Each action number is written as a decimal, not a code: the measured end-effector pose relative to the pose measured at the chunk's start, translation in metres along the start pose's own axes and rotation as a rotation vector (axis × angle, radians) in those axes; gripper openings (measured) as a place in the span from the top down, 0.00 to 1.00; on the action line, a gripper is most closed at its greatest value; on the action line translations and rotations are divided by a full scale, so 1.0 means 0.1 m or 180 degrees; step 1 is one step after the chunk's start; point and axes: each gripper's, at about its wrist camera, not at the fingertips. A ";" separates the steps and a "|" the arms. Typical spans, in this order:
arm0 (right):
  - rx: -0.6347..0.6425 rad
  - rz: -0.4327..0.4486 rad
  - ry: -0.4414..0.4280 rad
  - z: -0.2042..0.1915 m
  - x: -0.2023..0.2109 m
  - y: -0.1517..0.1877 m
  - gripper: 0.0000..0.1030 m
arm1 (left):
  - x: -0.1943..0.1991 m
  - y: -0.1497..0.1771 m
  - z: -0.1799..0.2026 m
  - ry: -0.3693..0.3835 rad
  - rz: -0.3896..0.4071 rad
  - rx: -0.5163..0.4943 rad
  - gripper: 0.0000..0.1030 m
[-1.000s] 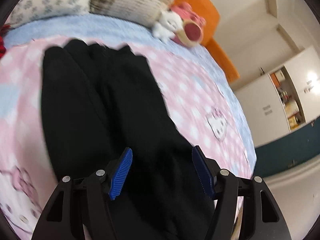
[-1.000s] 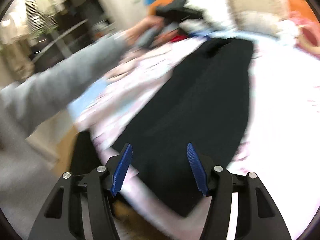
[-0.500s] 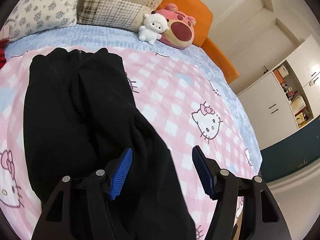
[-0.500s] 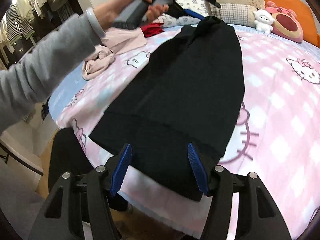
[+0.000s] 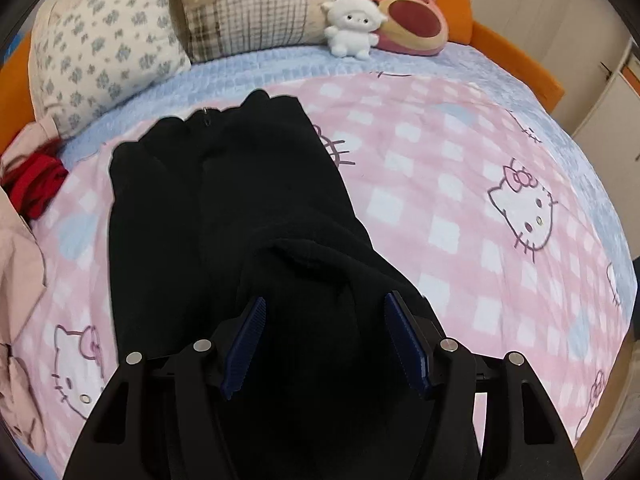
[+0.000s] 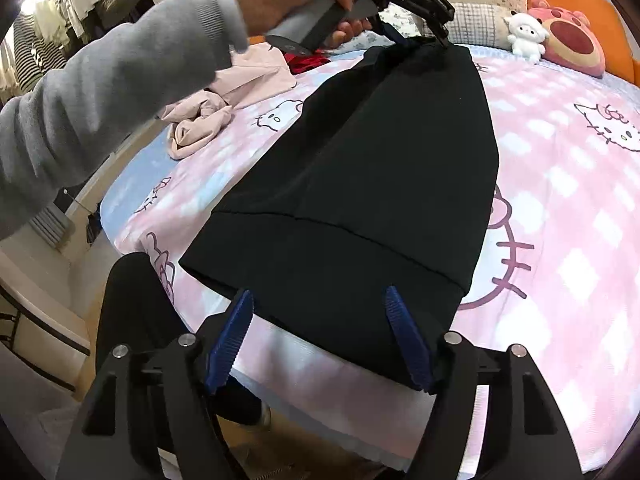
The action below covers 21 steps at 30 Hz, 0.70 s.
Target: Fold large clothes
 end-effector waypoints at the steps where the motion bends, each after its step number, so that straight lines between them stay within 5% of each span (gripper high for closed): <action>1: 0.0001 0.0005 0.0014 0.00 0.01 0.00 0.35 | -0.04 -0.03 0.00 0.0018 -0.0005 0.0030 0.37; 2: -0.0003 0.0019 0.0030 0.00 0.03 0.00 0.35 | -0.08 -0.06 0.01 0.0067 -0.0016 0.0051 0.41; 4: -0.0044 0.0052 0.0039 0.00 0.07 0.03 0.35 | -0.14 -0.11 0.07 0.0174 -0.0040 0.0029 0.67; 5: -0.0071 0.0052 0.0043 0.02 0.07 0.04 0.35 | -0.17 -0.13 0.13 0.0302 -0.0094 -0.0016 0.88; 9: -0.0071 0.0013 0.0098 0.04 0.02 0.13 0.41 | -0.14 -0.19 0.30 0.0415 -0.0107 -0.0059 0.88; 11: 0.0075 -0.0023 0.0244 0.01 -0.06 0.16 0.62 | -0.08 -0.22 0.29 0.0562 -0.0122 0.0074 0.89; 14: 0.0076 0.0014 0.0323 0.06 -0.03 0.17 0.73 | 0.03 -0.27 0.24 0.0793 -0.0081 0.0191 0.89; 21: 0.0128 0.0183 0.0382 0.02 0.39 0.14 0.87 | 0.32 -0.41 0.10 0.1393 -0.0002 0.0478 0.89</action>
Point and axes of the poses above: each gripper's, at about its wrist camera, not at the fingertips, and x roughly against the way its jaws point, z to its right, y to its underside, and after that the axes turned 14 degrees about -y, right-handed
